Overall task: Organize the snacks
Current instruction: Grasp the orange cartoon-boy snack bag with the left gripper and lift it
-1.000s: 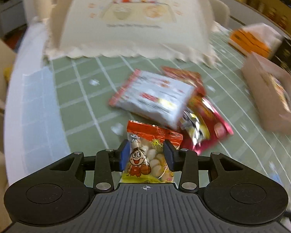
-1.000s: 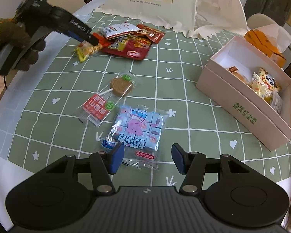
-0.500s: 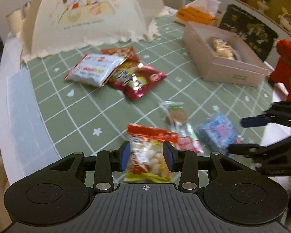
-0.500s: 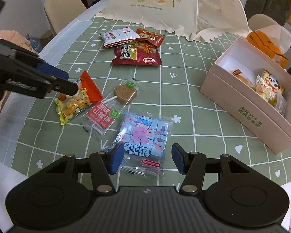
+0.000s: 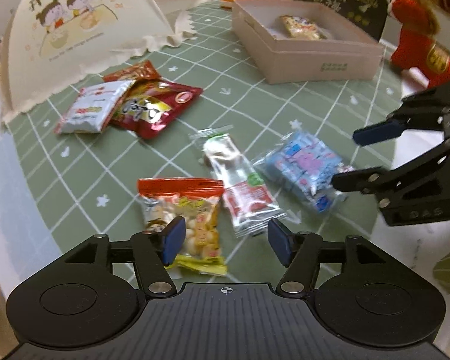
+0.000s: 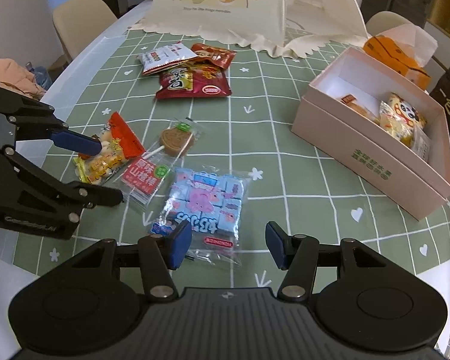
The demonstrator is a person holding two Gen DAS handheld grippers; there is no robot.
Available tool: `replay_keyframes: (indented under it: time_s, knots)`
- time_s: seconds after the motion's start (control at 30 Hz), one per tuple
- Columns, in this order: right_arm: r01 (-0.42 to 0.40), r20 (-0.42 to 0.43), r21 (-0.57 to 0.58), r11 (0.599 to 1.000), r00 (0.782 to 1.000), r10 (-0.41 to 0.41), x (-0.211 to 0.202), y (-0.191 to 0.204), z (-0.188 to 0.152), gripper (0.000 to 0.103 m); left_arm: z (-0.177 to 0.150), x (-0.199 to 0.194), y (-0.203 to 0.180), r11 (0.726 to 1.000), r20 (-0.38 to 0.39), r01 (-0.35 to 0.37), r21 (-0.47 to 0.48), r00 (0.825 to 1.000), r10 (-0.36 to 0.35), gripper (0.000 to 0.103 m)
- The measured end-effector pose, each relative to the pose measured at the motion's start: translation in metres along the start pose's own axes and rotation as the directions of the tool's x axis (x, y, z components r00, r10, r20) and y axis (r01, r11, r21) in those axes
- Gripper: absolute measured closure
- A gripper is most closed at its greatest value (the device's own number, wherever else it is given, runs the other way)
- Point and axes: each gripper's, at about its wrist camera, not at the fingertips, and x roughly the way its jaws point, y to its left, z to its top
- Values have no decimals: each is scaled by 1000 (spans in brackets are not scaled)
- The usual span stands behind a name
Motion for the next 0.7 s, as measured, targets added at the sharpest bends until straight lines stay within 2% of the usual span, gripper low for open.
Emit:
replay_keyframes:
  time_s: [0.07, 0.13, 0.2, 0.23, 0.33, 0.43, 0.57, 0.7]
  knots:
    - [3, 2, 3, 1000, 1000, -3, -1, -1, -1, 48, 0, -4, 5, 1000, 16, -8, -29, 1000, 9, 41]
    - [4, 4, 0, 1000, 1000, -4, -1, -1, -1, 48, -1, -6, 8, 996, 26, -88, -24, 996, 88, 41]
    - [3, 7, -7, 1000, 1000, -2, -1, 1, 0, 48, -3, -5, 16, 991, 13, -127, -44, 992, 127, 41]
    - [2, 9, -12, 1000, 1000, -1, -1, 3, 2, 48, -3, -3, 21, 990, -1, -125, -66, 992, 126, 41]
    - [-12, 14, -34, 999, 1000, 13, 0, 9, 7, 48, -7, 2, 32, 989, -25, -66, -132, 998, 63, 41]
    - [-57, 37, -52, 997, 998, 59, 0, 14, 20, 48, -8, 8, 40, 982, -24, -33, -188, 999, 29, 40]
    - [-118, 65, -6, 993, 991, 118, 11, 13, 45, 47, -9, 8, 44, 970, -30, -43, -238, 999, 36, 39]
    - [-181, 32, 55, 982, 983, 180, 45, 16, 70, 47, -18, 3, 49, 957, -41, -75, -282, 997, 66, 40]
